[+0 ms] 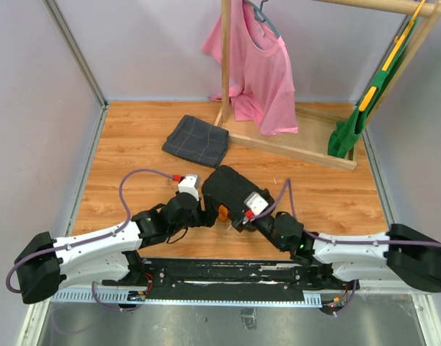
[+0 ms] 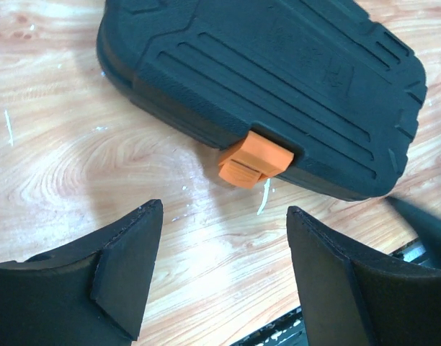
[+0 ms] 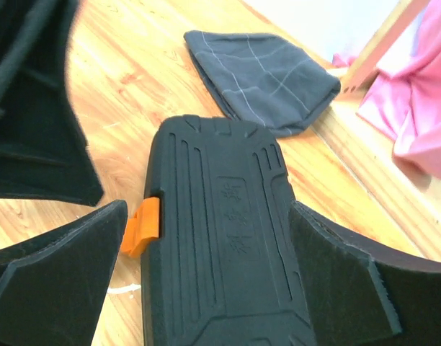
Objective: Sort the tools into containers
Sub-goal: Adjust the storage box at the center of the board.
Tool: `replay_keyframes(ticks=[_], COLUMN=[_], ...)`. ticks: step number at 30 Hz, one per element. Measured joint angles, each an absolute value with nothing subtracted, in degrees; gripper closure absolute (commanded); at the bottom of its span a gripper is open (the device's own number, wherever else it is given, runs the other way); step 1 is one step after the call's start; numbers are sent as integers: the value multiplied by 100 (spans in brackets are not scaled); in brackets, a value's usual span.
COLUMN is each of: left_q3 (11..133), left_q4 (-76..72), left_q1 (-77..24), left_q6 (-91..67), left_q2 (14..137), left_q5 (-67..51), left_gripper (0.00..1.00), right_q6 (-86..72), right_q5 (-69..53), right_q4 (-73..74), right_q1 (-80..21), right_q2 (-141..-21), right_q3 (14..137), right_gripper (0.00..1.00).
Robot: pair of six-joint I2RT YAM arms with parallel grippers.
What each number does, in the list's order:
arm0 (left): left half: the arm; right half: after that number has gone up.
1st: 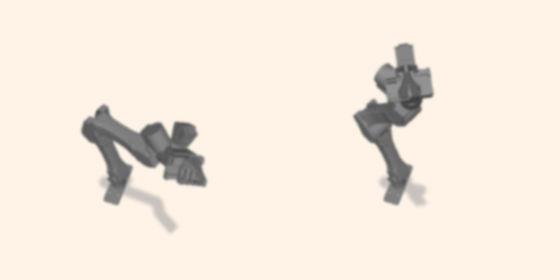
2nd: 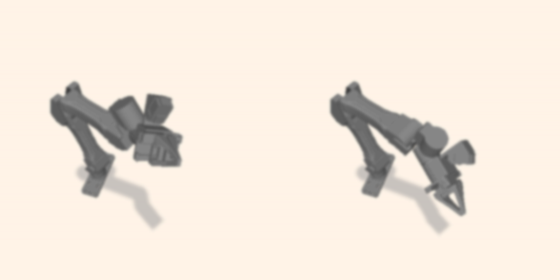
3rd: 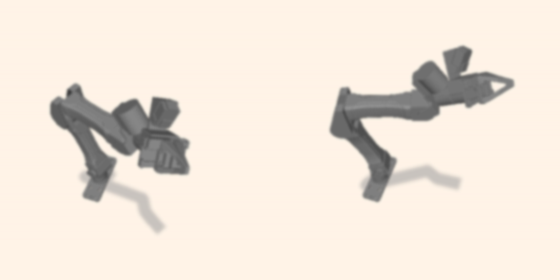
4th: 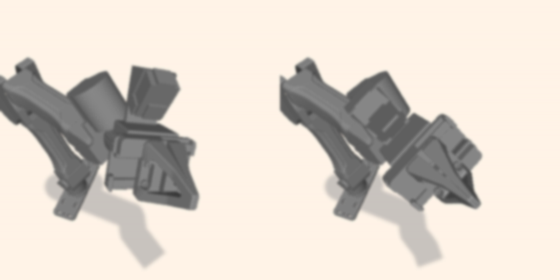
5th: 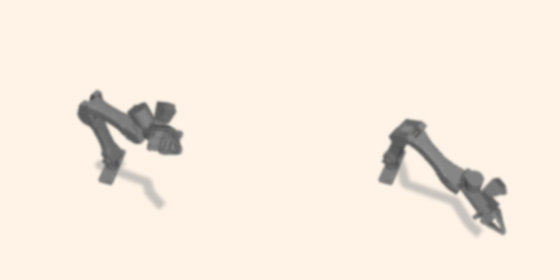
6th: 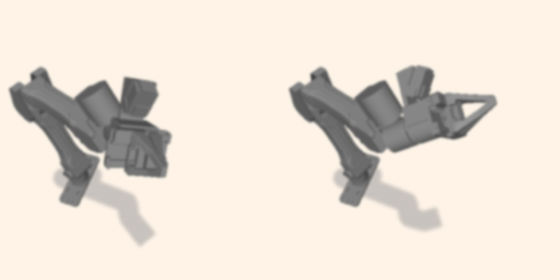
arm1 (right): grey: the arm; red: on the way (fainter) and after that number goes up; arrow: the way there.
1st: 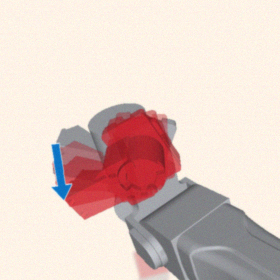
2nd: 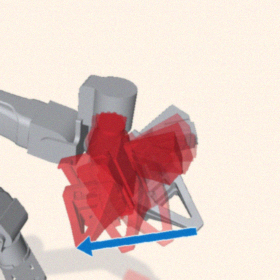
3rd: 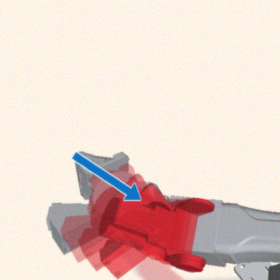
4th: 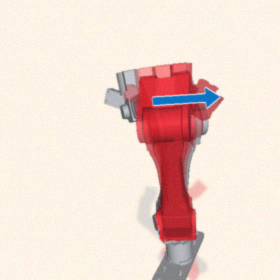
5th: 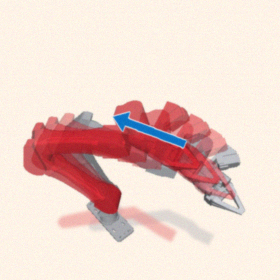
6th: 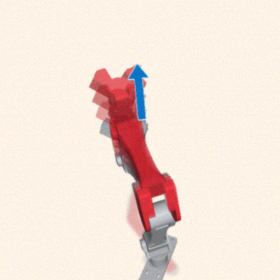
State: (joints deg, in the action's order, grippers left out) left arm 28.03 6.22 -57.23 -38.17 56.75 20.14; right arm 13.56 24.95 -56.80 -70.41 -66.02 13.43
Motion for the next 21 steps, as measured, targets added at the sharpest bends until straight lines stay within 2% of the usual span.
replay_keyframes(ticks=[5,9,14,21], left_q3=[2589,2547,2547,2547], left_q4=[596,607,626,637], left_q1=[-5524,-5288,-4984,-4578], left_q6=[-4254,-4495,-4703,-4805], left_q2=[5577,5588,5730,6246], left_q5=[1979,1933,1907,1876], left_gripper=[27,28,31,32], right_q6=[460,-401,-1208,-1890], right_q5=[2053,1424,523,-607], right_q4=[-3555,-1905,-687,-64], right_q1=[-6114,-5030,-4036,-3450], right_q2=[-5487,-5157,-5290,-6053], right_q3=[1732,2381,2963,3459], right_gripper=[6,5,4,4])
